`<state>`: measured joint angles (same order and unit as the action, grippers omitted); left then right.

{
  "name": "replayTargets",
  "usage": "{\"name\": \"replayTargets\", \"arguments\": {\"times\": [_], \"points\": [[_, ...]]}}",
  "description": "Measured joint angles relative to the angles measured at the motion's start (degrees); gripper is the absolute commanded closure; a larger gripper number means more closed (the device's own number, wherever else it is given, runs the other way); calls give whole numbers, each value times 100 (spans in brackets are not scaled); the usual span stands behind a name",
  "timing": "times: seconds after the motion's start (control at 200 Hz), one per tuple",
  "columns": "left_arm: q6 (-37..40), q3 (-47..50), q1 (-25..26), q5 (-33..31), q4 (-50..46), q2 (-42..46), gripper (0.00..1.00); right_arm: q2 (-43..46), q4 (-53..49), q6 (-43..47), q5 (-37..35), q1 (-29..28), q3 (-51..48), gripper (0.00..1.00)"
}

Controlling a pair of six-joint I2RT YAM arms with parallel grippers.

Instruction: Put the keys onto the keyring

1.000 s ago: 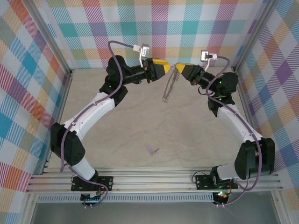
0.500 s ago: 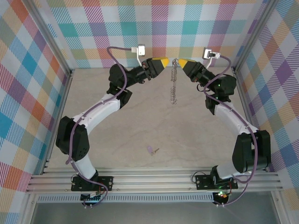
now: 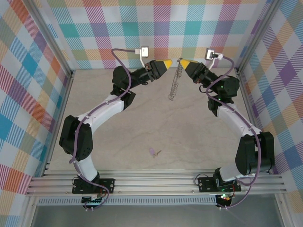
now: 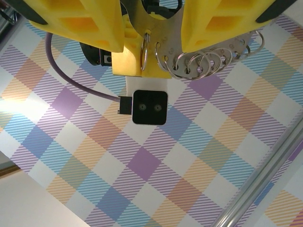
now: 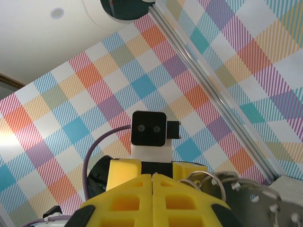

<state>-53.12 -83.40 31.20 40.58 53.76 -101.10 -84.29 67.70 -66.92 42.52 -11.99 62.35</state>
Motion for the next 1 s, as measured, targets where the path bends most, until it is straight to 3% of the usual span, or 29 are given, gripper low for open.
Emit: {"name": "replayTargets", "arguments": {"times": [0.59, 1.0], "points": [[507, -2, 0, 494, -463, 24, 68, -50, 164, -17, 946, 11, 339, 100], [1528, -9, -37, 1158, -1484, 601, 70, -50, 125, -20, 1663, 260, 450, 100]]}}
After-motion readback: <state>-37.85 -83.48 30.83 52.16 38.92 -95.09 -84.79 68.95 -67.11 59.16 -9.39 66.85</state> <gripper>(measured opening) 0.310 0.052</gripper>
